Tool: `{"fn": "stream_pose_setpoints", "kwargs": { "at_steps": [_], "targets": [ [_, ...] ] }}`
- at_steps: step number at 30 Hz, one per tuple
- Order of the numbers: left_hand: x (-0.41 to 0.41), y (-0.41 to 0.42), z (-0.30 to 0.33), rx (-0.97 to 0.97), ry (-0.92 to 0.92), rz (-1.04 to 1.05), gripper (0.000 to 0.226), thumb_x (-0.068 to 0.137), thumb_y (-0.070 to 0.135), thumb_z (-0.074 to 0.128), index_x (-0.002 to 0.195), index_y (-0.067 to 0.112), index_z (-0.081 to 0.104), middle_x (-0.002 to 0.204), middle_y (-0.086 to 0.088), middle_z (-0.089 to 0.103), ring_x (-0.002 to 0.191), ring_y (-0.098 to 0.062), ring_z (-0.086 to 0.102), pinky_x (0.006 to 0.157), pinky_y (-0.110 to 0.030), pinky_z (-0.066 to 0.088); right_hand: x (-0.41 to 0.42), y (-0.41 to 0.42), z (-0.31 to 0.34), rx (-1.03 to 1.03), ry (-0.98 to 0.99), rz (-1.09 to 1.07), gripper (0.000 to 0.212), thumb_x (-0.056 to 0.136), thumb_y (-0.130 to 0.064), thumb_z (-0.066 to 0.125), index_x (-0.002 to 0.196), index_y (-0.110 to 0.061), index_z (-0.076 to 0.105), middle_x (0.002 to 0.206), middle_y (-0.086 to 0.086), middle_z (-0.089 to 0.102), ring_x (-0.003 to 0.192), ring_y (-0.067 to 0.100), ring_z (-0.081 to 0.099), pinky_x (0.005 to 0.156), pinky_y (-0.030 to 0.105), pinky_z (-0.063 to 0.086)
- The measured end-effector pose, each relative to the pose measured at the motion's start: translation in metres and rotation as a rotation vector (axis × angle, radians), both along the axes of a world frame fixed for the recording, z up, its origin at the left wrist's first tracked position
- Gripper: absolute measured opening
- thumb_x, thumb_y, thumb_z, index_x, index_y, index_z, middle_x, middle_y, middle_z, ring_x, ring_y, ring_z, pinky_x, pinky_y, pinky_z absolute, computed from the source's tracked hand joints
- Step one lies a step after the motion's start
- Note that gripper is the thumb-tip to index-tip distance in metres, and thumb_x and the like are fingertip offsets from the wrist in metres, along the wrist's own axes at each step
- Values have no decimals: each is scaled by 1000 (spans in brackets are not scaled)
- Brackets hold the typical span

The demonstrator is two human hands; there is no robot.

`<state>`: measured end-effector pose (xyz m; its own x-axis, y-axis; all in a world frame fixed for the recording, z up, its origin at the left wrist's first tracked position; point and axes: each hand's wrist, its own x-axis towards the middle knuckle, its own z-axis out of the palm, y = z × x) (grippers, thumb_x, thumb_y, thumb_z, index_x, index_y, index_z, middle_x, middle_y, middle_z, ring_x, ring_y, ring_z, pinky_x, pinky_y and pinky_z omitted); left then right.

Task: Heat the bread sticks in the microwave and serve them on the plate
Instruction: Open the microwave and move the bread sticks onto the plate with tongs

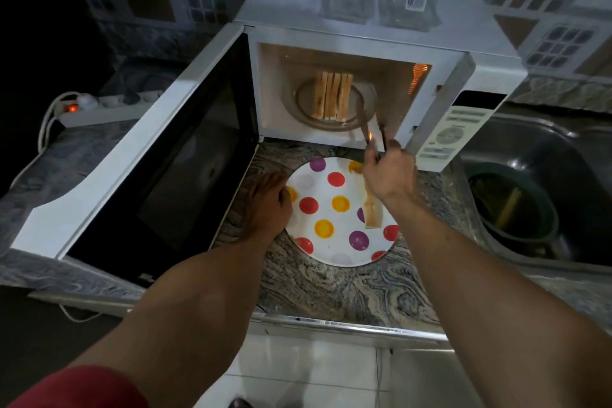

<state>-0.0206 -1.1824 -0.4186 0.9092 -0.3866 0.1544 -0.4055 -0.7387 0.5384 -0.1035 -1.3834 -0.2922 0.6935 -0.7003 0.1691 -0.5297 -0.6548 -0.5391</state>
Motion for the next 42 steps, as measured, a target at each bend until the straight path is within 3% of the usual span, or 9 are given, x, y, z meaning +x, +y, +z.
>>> {"fn": "stream_pose_setpoints", "kwargs": {
  "at_steps": [8,12,24,30,35,38,42],
  "targets": [
    [1,0,-3,-12,-9,19,54,92,31,33,135,11,57,143,-9,53,137,-26,42,117,-30,19,62,-2,-4,151,74,-44,47,100,-39,49,118,3,57,118,27,63,108,43,61,83,38,48],
    [1,-1,-2,-6,-19,24,50,91,27,37,134,10,59,142,-9,54,136,-25,43,115,-26,14,71,1,-12,182,75,-36,46,100,-41,48,121,0,55,119,24,62,109,42,60,80,36,46],
    [2,-1,-4,-39,6,36,47,90,24,42,129,10,63,138,-9,58,133,-25,48,113,-25,17,76,7,-21,152,28,-30,45,99,-38,49,119,2,55,111,26,64,101,44,63,79,41,50],
    [4,-1,-6,-22,-7,21,57,90,34,31,130,10,63,138,-8,57,134,-24,47,114,-26,18,85,-1,-16,129,91,-34,42,101,-37,48,119,0,57,116,23,64,105,41,62,78,36,47],
    [5,-1,-10,-16,5,24,51,92,31,36,131,11,62,140,-7,56,136,-23,45,115,-29,21,101,-5,-2,142,162,-40,33,101,-25,53,116,2,65,119,21,66,109,36,64,79,32,48],
    [5,0,-9,-13,2,23,49,92,28,39,133,11,60,142,-7,54,137,-23,43,116,-29,20,101,-10,-1,129,157,-28,29,100,-21,53,113,2,67,114,21,68,104,35,66,71,29,43],
    [6,-1,-7,-29,-2,22,51,92,29,36,133,11,60,142,-7,54,137,-22,43,116,-31,20,84,-14,-7,105,113,1,34,101,-31,48,112,-4,66,105,20,69,94,37,66,66,30,43]
  ]
}}
